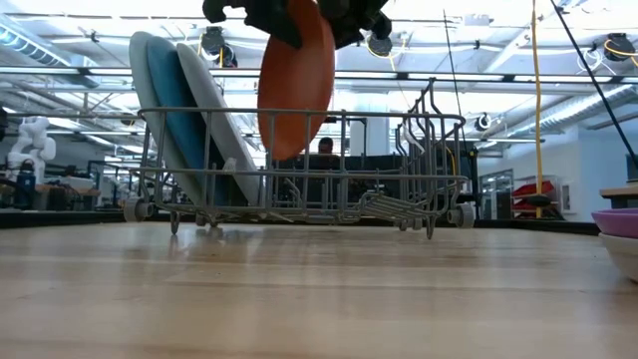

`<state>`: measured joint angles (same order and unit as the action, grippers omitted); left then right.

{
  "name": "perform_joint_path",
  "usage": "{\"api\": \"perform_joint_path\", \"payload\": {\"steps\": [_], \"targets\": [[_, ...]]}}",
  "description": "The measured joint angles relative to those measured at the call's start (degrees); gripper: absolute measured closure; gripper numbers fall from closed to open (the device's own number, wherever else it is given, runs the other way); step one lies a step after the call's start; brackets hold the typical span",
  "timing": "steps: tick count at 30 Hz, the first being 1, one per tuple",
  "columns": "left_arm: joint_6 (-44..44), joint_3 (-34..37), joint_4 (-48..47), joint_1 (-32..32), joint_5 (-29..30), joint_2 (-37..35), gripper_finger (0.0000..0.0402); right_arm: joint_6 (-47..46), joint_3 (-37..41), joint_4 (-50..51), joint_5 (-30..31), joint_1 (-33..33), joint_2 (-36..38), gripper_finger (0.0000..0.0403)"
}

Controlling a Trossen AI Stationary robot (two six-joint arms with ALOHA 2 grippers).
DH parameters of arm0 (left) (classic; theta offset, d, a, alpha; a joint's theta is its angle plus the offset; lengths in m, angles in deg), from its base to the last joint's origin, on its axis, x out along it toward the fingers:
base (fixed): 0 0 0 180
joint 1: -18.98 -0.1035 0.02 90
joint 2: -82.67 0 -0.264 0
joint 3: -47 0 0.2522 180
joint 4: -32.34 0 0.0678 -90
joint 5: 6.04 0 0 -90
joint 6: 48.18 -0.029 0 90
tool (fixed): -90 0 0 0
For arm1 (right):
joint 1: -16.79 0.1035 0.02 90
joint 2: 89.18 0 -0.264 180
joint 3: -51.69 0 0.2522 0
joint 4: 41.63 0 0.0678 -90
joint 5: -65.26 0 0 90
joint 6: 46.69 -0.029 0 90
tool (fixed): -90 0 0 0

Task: Sort dishes
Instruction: Put the orange plate in the dish rack

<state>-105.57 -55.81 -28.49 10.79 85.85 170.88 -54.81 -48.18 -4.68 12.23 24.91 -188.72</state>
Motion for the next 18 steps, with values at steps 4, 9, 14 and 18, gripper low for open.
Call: {"api": "perform_joint_path", "payload": {"steps": [4,9,14,18], "targets": [[0.0,0.0,-1.3,0.0,-0.4,0.1,0.0354,-0.4,-0.1,-0.6,-0.5,0.0,-1.0,0.0403],[0.0,0.0,-2.1,0.0,0.0,0.1,0.0335,-0.1,-0.2,-1.4,-1.4,0.0,-1.3,0.0403],[0.1,0.0,-0.8,-0.2,3.9,0.1,0.0280,0.0,-0.3,-2.3,-2.0,0.0,-1.3,0.0403],[0.4,-0.1,0.1,-0.5,8.0,0.2,0.0251,0.3,-0.6,-3.8,-4.4,0.6,-1.4,0.0403]]}}
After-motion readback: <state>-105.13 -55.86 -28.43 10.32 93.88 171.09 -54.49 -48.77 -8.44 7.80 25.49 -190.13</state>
